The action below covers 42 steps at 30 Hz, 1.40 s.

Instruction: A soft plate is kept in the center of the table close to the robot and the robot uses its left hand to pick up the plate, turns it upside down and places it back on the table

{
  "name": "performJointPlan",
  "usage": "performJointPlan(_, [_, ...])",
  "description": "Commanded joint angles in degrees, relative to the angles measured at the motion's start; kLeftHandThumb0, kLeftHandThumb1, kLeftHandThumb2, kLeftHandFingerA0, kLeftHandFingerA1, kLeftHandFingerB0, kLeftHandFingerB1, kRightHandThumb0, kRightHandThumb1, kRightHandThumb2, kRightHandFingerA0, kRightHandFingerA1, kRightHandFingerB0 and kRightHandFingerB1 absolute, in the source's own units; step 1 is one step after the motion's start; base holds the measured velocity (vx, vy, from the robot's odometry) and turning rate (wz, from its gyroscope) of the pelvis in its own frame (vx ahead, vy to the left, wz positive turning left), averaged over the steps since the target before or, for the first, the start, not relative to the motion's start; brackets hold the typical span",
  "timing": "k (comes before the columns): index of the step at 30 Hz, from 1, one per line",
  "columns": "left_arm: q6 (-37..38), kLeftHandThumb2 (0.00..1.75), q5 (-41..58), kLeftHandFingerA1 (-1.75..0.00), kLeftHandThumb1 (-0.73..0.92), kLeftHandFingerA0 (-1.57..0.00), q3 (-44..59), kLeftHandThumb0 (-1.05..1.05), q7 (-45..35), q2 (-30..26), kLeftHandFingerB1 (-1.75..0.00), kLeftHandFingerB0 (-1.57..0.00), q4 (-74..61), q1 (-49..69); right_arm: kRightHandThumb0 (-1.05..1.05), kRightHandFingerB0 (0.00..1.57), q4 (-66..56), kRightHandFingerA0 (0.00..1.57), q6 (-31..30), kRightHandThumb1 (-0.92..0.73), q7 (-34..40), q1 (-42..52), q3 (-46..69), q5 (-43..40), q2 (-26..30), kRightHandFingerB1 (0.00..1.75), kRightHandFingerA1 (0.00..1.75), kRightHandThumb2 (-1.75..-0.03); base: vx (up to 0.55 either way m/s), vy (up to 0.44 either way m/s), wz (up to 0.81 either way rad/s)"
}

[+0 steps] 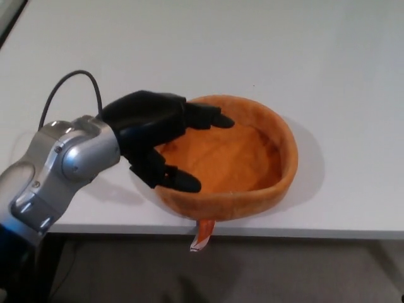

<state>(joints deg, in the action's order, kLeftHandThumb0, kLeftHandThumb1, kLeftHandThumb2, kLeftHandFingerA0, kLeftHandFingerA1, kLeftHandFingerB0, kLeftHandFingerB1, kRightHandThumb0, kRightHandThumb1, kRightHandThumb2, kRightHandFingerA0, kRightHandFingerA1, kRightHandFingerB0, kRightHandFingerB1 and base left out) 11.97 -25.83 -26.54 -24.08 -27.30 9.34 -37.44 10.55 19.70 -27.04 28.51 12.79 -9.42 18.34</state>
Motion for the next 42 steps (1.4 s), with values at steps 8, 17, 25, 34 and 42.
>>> performJointPlan(8, [0.7,0.64,-5.0,-0.32,0.74,-0.25,-2.0,-1.04,-1.8,-0.3,-0.28,-0.24,1.6,1.2,-0.76,0.24,-1.1,0.37,-1.0,-0.91,1.0,-0.2,0.6,0.6,1.1,0.32,0.42,-0.68,0.0,0.0,0.0])
performJointPlan(17, [1.0,0.64,-7.9,-0.31,0.74,-0.26,-3.5,-1.03,0.7,2.0,-0.28,-0.25,5.2,1.6,-0.75,0.24,-0.7,0.38,-0.6,-0.92,0.8,-0.6,0.8,0.5,1.2,0.33,0.43,-0.68,0.0,0.0,0.0])
performJointPlan(25, [-0.4,0.64,-12.6,-0.33,0.74,-0.26,-5.5,-1.01,4.6,5.7,-0.29,-0.25,10.4,-0.4,-0.75,0.23,-1.1,0.37,-0.8,-0.92,0.4,-0.9,0.8,0.3,1.5,0.33,0.42,-0.68,0.0,0.0,0.0])
performJointPlan(34, [-0.2,0.65,-21.3,-0.35,0.79,-0.34,-9.3,-0.96,11.8,7.8,-0.31,-0.32,12.9,-2.9,-0.76,0.17,-1.2,0.31,-1.0,-0.73,0.2,-1.5,0.8,0.1,1.8,0.47,0.54,-1.07,0.0,0.0,0.0])
performJointPlan(42, [-4.2,0.65,-28.7,-0.34,0.78,-0.35,-13.2,-0.94,13.9,8.1,-0.31,-0.32,13.8,-3.9,-0.77,0.25,-1.5,0.4,-1.1,-0.91,0.7,-1.4,0.7,0.6,1.6,0.33,0.42,-0.68,0.0,0.0,0.0])
